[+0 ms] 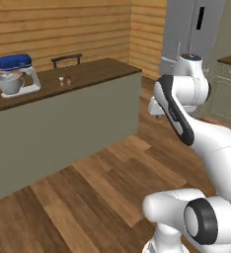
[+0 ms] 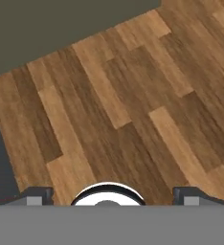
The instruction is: Navigate to the stand mixer.
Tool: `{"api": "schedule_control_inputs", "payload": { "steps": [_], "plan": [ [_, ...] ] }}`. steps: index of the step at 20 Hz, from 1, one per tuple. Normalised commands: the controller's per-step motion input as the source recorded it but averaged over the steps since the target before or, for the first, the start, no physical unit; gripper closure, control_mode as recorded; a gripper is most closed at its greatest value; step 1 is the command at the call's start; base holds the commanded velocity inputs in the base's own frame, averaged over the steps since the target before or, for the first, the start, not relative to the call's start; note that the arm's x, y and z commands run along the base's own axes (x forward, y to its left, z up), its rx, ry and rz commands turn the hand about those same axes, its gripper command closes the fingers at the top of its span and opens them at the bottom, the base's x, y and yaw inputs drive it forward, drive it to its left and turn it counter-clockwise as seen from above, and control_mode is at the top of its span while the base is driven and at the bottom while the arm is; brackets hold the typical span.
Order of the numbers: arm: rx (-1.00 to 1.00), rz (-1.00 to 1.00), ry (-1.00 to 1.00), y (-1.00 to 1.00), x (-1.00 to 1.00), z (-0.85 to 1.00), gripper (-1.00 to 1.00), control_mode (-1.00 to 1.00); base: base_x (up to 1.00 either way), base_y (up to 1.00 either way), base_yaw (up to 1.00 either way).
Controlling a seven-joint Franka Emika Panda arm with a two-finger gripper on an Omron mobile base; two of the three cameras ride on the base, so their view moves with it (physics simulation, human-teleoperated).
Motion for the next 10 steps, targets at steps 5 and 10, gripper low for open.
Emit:
{"api": "schedule_control_inputs", "payload": {
  "steps": [5,10],
  "plan": [
    [0.00,0.00,0.00,0.00,0.00,0.00,-1.00,1.00,0.00,0.38,0.83],
    [0.00,0.00,0.00,0.00,0.00,0.00,-1.00,1.00,-0.01,0.14,0.27]
  ]
}}
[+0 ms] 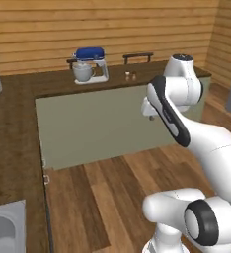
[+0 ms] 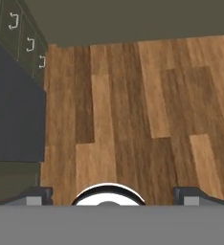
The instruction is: Navigate to the stand mixer.
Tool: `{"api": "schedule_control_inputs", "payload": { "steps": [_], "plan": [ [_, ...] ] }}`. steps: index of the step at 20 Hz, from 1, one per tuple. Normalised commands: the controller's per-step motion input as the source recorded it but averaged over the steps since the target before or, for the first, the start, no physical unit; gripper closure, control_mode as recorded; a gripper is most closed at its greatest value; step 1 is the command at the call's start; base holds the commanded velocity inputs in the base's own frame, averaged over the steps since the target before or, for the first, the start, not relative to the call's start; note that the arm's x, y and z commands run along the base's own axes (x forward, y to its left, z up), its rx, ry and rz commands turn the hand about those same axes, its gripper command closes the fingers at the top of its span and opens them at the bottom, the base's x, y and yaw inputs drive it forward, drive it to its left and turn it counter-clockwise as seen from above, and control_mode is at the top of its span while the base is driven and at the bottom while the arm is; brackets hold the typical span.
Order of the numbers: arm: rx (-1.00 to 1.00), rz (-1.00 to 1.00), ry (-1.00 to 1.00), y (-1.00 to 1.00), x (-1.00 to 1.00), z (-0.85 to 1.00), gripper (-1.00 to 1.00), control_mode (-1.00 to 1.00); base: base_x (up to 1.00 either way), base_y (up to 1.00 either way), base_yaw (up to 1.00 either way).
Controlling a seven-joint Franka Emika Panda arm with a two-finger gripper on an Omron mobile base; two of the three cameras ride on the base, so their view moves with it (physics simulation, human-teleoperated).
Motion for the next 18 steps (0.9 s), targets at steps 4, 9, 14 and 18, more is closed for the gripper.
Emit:
{"api": "schedule_control_inputs", "payload": {
  "steps": [4,9,14,18],
  "plan": [
    [0.00,0.00,0.00,0.00,0.00,0.00,-1.00,1.00,0.81,0.09,0.14],
    [0.00,0.00,0.00,0.00,0.00,0.00,-1.00,1.00,1.00,0.00,0.22],
    [0.00,0.00,0.00,0.00,0.00,0.00,-1.00,1.00,1.00,-0.34,0.19],
    [0.00,0.00,0.00,0.00,0.00,0.00,-1.00,1.00,1.00,-0.48,0.13]
  ]
}}
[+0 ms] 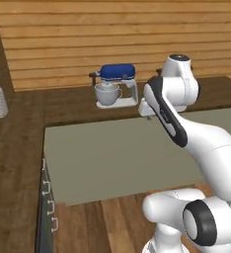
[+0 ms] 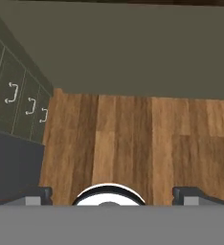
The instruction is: Navigate to the stand mixer.
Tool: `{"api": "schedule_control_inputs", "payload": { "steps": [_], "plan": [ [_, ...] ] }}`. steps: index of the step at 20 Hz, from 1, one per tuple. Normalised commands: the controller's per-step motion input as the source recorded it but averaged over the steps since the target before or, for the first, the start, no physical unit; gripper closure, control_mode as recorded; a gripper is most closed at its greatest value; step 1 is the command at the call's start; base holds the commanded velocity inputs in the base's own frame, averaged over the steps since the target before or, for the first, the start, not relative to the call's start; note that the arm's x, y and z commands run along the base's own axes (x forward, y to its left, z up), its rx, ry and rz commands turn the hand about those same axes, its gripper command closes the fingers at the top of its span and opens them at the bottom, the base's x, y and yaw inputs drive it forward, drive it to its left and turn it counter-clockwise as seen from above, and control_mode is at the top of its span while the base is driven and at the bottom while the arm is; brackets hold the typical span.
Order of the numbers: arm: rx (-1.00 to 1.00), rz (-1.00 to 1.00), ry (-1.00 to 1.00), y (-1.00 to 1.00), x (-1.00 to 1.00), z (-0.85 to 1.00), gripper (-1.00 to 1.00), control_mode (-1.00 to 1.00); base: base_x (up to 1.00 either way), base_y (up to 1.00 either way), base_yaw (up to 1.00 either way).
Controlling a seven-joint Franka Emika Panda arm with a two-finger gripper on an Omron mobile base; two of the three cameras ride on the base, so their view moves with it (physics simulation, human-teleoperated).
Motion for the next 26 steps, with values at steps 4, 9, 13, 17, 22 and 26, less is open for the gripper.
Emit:
{"api": "schedule_control_inputs", "payload": {
  "steps": [4,9,13,17,22,26],
  "plan": [
    [0.00,0.00,0.00,0.00,0.00,0.00,-1.00,1.00,1.00,-0.18,0.05],
    [0.00,0.00,0.00,0.00,0.00,0.00,-1.00,1.00,0.97,-0.01,0.05],
    [0.00,0.00,0.00,0.00,0.00,0.00,-1.00,1.00,0.96,-0.02,0.05],
    [0.00,0.00,0.00,0.00,0.00,0.00,-1.00,1.00,0.83,-0.18,0.01],
    [0.00,0.00,0.00,0.00,0.00,0.00,-1.00,1.00,0.41,-0.22,0.00],
    [0.00,0.00,0.00,0.00,0.00,0.00,-1.00,1.00,0.40,-0.21,0.00]
  ]
}}
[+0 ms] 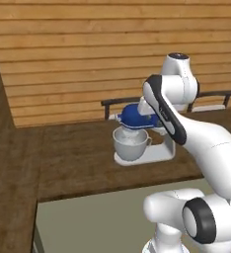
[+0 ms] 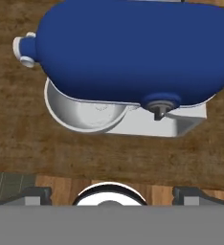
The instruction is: Navigate to the stand mixer.
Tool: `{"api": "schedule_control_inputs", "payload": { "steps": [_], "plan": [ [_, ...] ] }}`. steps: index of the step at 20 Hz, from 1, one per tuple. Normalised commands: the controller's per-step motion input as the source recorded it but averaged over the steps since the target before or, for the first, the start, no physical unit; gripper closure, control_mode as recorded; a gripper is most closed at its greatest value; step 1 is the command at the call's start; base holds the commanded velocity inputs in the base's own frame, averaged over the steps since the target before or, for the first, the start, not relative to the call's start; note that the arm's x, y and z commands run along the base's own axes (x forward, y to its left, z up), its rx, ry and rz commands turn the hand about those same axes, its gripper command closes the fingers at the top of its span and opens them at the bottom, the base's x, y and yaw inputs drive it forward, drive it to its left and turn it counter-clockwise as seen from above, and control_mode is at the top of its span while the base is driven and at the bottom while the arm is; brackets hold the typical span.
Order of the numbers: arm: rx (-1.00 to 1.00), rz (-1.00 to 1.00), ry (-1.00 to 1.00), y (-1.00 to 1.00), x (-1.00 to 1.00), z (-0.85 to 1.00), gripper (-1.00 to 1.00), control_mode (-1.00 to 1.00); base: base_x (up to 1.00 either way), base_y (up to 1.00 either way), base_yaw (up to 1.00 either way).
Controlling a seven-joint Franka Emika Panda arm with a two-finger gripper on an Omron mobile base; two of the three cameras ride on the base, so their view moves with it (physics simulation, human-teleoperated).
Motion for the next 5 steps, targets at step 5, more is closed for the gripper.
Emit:
{"api": "schedule_control_inputs", "payload": {
  "steps": [5],
  "plan": [
    [0.00,0.00,0.00,0.00,0.00,0.00,-1.00,1.00,0.65,-0.15,0.00]
  ]
}}
